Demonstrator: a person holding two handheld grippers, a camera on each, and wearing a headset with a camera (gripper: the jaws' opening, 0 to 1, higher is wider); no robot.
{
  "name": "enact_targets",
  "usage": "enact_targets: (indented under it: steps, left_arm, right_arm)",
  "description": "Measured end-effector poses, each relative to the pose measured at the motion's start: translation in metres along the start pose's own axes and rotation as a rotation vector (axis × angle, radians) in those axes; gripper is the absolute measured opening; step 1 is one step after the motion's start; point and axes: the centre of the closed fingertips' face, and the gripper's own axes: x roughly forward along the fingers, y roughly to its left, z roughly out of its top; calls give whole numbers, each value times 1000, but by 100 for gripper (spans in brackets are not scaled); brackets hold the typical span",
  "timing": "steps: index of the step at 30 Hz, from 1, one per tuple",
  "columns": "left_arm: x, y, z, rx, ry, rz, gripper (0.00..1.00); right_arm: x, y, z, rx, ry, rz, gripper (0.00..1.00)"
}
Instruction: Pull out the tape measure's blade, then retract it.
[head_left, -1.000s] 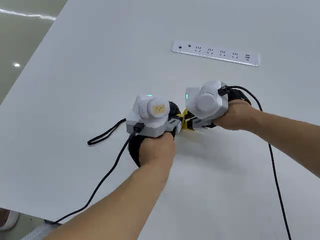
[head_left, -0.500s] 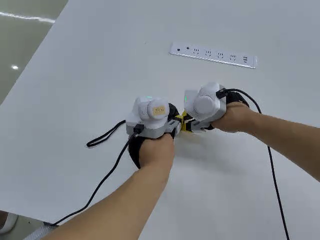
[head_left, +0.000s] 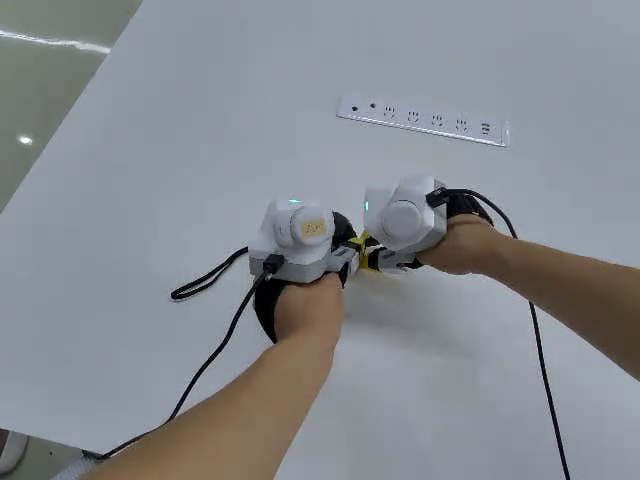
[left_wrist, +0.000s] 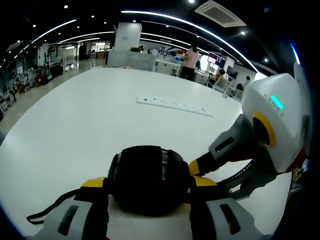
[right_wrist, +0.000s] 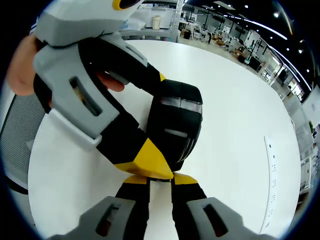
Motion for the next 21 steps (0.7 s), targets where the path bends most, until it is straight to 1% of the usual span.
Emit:
enact_targets:
  steps: [1, 6, 11, 17, 21]
  left_arm:
    - [0, 0, 0, 1, 2, -1, 64]
    - [0, 0, -1, 1, 3, -4, 67]
    - [-1, -4, -2, -2, 11, -13, 70]
    - [-4, -5, -5, 2, 18, -18, 70]
    - [-7, -3, -9, 2, 28, -16, 71]
  right_arm:
    - [0, 0, 0, 11, 0, -3, 16]
    - [0, 0, 0, 17, -2, -5, 17]
    - [-1, -3, -2, 84, -14, -35, 18]
    - [-3, -4, -5, 137, -19, -58, 21]
    - [-5, -3, -8, 180, -21, -71, 25]
